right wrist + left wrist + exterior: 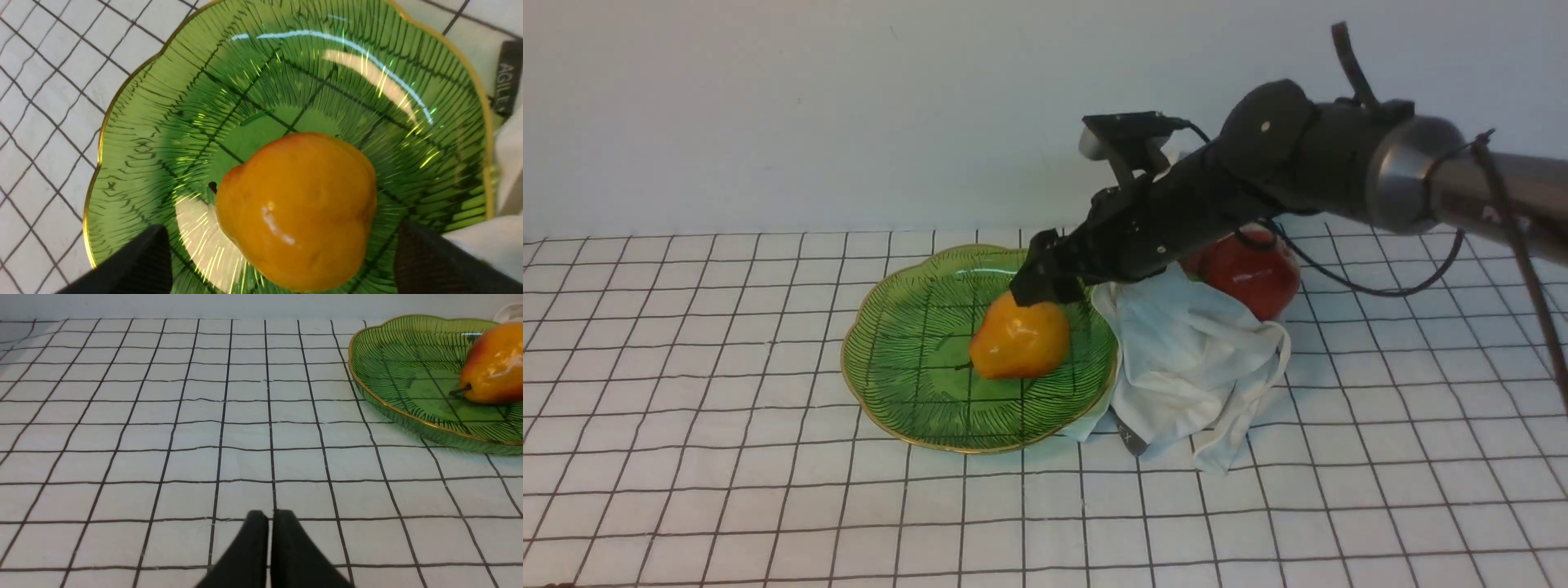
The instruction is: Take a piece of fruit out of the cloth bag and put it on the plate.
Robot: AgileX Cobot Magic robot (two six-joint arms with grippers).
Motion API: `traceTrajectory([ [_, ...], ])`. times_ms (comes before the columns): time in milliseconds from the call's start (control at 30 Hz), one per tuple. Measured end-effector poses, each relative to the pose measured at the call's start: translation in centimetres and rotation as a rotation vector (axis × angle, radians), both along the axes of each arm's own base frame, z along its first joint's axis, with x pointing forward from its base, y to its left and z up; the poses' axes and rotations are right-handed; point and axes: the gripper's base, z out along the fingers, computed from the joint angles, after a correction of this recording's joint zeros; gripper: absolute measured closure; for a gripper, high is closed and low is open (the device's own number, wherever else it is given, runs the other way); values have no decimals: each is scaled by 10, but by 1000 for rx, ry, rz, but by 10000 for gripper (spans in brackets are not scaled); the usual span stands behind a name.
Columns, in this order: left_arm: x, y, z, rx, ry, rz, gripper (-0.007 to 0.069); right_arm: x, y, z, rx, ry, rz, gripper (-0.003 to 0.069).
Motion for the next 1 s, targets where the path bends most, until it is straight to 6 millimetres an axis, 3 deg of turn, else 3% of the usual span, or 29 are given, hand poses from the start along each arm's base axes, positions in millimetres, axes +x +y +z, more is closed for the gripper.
traceTrajectory([
  [67, 0, 0, 0, 0, 0, 0, 629, 6, -11, 17, 5, 5, 9, -10],
  [167, 0, 0, 0, 0, 0, 0, 629, 11, -30, 62, 32, 14, 19, 59],
  [300, 0, 0, 0, 0, 1, 0, 629, 9, -55, 133, 85, -25, -40, 223],
  [400, 0, 0, 0, 0, 1, 0, 629, -6, -71, 184, 94, -108, -145, 377],
  [500, 0, 0, 0, 0, 1, 0, 629, -26, -85, 211, 33, -159, -222, 518],
  [533, 0, 0, 0, 0, 1, 0, 629, -28, -86, 213, 26, -164, -226, 527],
  [567, 0, 0, 0, 0, 1, 0, 629, -46, -99, 226, -42, -210, -263, 603],
  [700, 0, 0, 0, 0, 1, 0, 629, -93, -125, 240, -178, -256, -331, 663],
  [733, 0, 0, 0, 0, 1, 0, 629, -115, -135, 244, -206, -264, -353, 669],
  [800, 0, 0, 0, 0, 1, 0, 629, -132, -142, 236, -240, -241, -369, 671],
  [867, 0, 0, 0, 0, 1, 0, 629, -171, -154, 226, -259, -215, -382, 671],
  [900, 0, 0, 0, 0, 1, 0, 629, -176, -155, 217, -267, -195, -381, 671],
  [1000, 0, 0, 0, 0, 1, 0, 629, -224, -168, 193, -230, -253, -403, 671],
])
